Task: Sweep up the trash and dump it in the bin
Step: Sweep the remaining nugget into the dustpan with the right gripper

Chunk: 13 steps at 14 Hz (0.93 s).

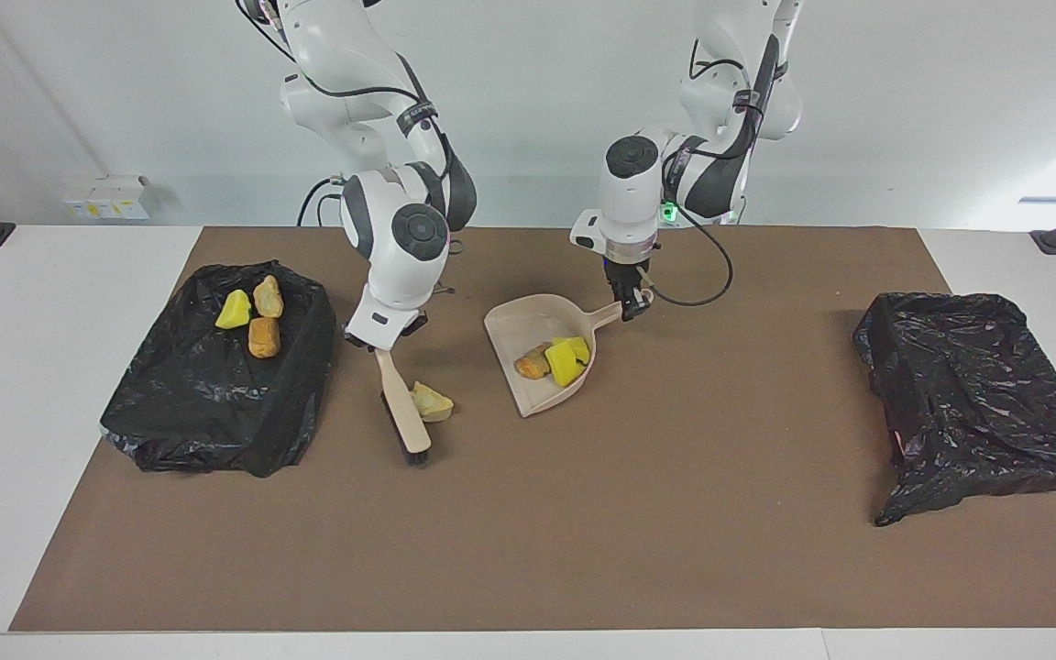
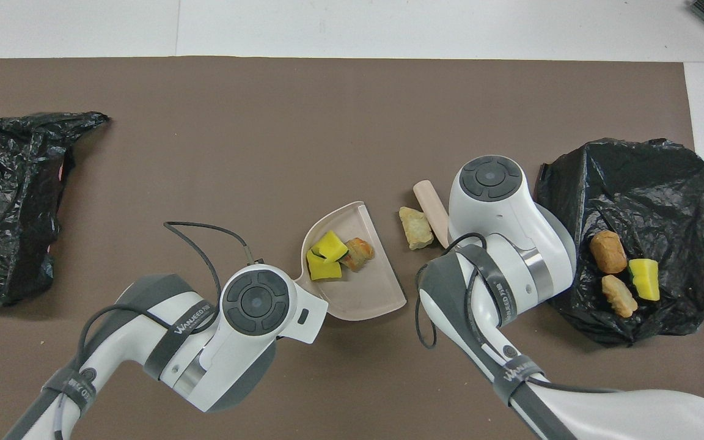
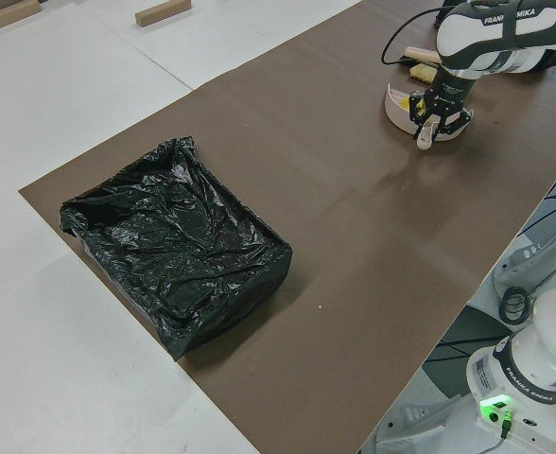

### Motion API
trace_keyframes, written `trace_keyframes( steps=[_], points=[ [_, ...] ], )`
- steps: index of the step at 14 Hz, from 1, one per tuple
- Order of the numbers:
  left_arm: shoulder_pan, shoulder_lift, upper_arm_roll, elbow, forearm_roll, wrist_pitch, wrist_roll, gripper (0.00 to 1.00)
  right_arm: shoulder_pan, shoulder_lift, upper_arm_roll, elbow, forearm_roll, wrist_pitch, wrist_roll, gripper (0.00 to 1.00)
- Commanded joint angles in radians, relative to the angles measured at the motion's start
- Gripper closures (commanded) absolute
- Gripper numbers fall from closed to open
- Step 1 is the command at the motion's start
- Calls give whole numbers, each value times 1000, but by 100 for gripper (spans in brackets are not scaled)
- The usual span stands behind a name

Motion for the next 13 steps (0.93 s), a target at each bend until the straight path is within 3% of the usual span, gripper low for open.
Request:
trace_keyframes(
  steps=[1, 5, 9, 13],
  points=[
    [-13, -9, 8, -4, 5, -13, -14, 100, 4, -44, 5, -55, 217, -8, -126, 100],
    [1, -9, 6, -26, 5, 50, 84, 100, 39, -75, 9, -85, 474, -5, -126, 100],
    [64, 8, 6, -21, -40, 105, 159, 100, 23, -141, -2, -20, 461, -22, 53, 100],
    [118, 20, 6, -10, -123, 104, 323, 100, 15, -256, -2, -28, 261, -65, 251, 100]
  ],
)
